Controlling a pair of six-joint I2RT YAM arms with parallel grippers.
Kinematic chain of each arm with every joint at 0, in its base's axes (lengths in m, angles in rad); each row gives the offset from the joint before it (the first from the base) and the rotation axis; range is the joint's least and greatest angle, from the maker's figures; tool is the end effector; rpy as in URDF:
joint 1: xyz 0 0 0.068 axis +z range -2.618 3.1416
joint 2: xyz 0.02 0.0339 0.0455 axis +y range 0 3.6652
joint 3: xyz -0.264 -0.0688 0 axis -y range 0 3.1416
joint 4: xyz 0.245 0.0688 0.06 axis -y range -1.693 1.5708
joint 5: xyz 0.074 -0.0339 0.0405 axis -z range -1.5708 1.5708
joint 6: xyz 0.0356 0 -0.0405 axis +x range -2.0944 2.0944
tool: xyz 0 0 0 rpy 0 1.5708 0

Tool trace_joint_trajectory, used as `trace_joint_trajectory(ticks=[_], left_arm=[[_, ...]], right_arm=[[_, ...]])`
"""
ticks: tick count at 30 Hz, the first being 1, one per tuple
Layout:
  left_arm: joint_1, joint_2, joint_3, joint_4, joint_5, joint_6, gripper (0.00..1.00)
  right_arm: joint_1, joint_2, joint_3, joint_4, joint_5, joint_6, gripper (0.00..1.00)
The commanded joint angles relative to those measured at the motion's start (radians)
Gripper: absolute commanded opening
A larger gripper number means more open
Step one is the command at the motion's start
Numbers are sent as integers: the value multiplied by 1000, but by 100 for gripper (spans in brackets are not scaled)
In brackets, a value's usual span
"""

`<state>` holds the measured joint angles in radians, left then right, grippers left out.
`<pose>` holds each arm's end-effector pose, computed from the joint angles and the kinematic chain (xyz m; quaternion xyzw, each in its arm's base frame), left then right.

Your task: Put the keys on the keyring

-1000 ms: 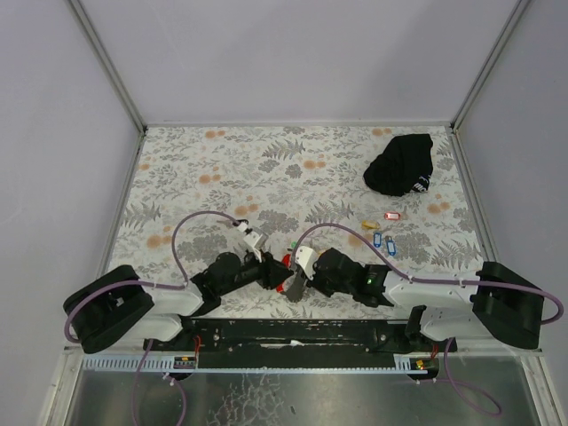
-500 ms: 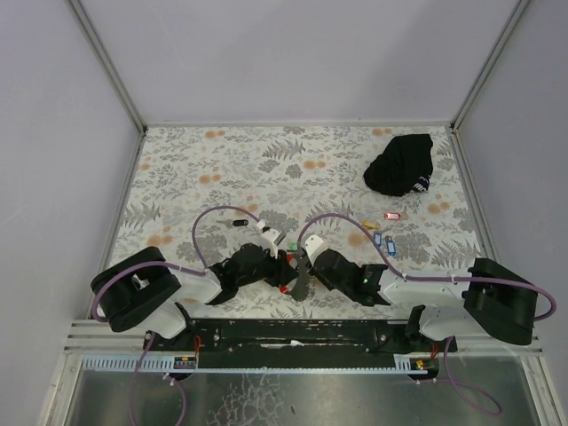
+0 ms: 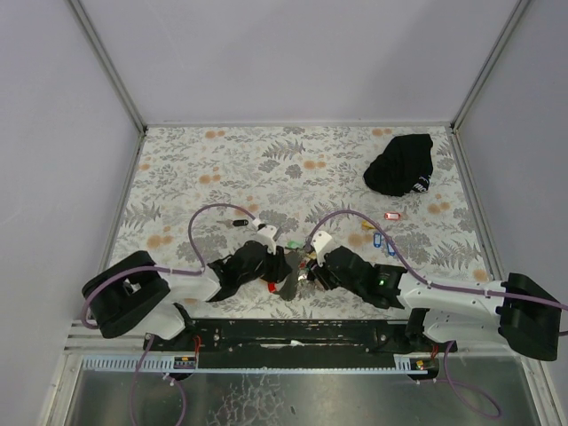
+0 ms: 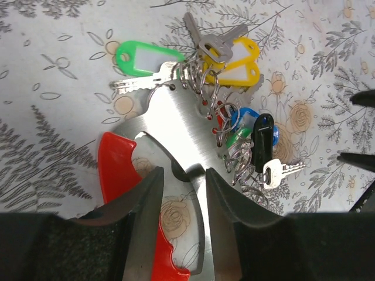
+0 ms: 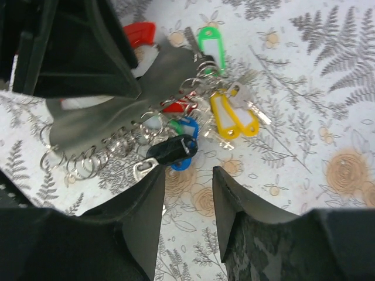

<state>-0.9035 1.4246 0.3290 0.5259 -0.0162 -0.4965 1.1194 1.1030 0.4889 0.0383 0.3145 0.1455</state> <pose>0.1485 -0.1876 0.1252 0.1735 0.8600 -0.3037 0.3716 0.1086 0.1988 0.1983 -0.3401 0.8020 0.1676 0.4615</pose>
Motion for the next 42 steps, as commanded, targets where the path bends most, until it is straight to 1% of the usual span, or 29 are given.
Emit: trace_joint_trajectory(ticks=[1, 5, 8, 10, 12, 15, 19, 22, 28, 37, 42], left_arm=[[-7, -81, 2, -99, -81, 20, 35], [-7, -189, -30, -89, -42, 30, 38], [-6, -231, -32, -114, -7, 35, 39], [-6, -233, -30, -125, 25, 30, 39], [-6, -228, -34, -118, 54, 17, 38], [-6, -214, -45, -103, 80, 2, 36], [-7, -221, -60, -100, 80, -14, 36], [-6, -237, -80, -94, 65, -28, 36], [-6, -205, -93, -83, 62, -35, 36], [-7, -173, -102, -58, 61, -40, 36], [-6, -154, -100, -48, 64, -42, 36]], right_arm=[[6, 12, -9, 53, -137, -16, 44], [5, 37, -29, 132, -228, -13, 43], [5, 68, -35, 193, -248, -14, 37], [5, 91, -40, 224, -244, -18, 31], [6, 115, -44, 253, -240, -21, 29], [5, 146, -49, 293, -233, -13, 27], [4, 181, -48, 344, -237, -2, 27], [3, 212, -32, 353, -242, 3, 26], [1, 258, 7, 339, -252, 7, 25], [1, 222, 34, 306, -278, 18, 27], [0, 262, 68, 281, -281, 13, 26]])
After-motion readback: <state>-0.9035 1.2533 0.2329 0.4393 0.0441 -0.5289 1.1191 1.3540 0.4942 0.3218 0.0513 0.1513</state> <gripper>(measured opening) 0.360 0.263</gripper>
